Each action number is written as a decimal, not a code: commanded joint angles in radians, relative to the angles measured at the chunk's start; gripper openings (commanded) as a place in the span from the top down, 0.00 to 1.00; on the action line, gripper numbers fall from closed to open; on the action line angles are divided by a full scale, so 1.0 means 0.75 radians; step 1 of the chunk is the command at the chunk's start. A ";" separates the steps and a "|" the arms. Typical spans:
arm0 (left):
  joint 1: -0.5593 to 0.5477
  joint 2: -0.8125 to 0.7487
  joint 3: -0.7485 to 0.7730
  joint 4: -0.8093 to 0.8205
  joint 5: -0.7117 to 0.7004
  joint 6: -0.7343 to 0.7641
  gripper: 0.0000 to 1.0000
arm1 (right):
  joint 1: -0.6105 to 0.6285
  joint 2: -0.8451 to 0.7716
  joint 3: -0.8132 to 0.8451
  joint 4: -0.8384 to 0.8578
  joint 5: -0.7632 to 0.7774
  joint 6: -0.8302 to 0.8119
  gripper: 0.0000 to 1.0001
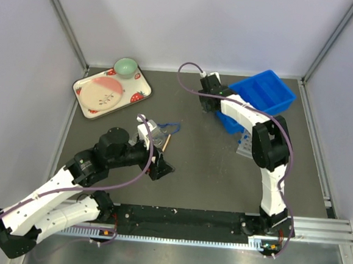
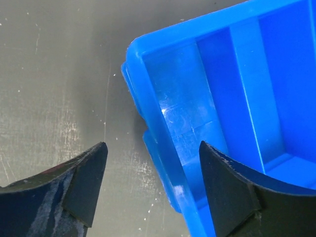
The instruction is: Organize the chemistry lab equipment
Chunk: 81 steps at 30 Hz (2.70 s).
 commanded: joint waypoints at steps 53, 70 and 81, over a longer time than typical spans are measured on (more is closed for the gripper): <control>-0.005 -0.058 0.013 -0.027 -0.043 -0.001 0.01 | 0.269 0.361 0.563 -0.118 -0.275 0.173 1.00; -0.005 -0.107 0.009 -0.070 -0.022 -0.029 0.01 | 0.434 0.363 0.502 -0.093 -0.232 0.300 1.00; -0.005 -0.150 0.001 -0.093 -0.028 -0.060 0.01 | 0.531 0.330 0.405 -0.048 -0.162 0.324 1.00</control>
